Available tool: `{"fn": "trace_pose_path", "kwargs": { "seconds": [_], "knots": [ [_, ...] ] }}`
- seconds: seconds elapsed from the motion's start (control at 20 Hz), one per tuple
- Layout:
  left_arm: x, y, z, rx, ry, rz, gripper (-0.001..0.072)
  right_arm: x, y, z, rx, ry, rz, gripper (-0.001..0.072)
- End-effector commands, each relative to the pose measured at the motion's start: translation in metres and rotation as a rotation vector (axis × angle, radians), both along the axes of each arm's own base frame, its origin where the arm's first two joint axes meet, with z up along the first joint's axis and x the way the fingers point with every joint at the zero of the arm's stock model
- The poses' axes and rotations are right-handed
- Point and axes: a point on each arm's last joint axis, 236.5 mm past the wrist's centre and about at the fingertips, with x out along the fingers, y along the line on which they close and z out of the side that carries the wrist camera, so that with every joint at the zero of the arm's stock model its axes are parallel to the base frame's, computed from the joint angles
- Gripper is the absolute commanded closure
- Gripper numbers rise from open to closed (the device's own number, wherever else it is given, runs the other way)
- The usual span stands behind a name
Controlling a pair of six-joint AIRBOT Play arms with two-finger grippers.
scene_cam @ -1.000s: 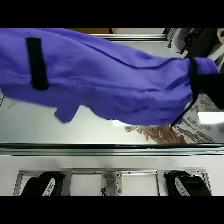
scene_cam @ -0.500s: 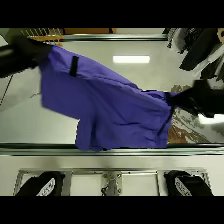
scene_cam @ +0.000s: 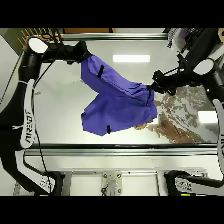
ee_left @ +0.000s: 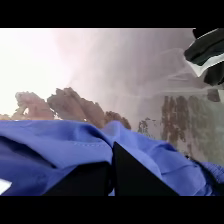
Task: Fold the clothes and pants, and hang the long-sleeved shirts on hangers.
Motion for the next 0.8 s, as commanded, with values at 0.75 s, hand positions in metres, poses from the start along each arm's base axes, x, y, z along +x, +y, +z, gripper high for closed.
{"fn": "trace_pose_path", "kwargs": {
  "seconds": [0.75],
  "knots": [
    [-0.202, -0.003, -0.176, 0.241, 0.290, -0.057, 0.0701, -0.096, -0.081, -0.104, -0.459, 0.199, 0.196, 0.0696]
  ]
}}
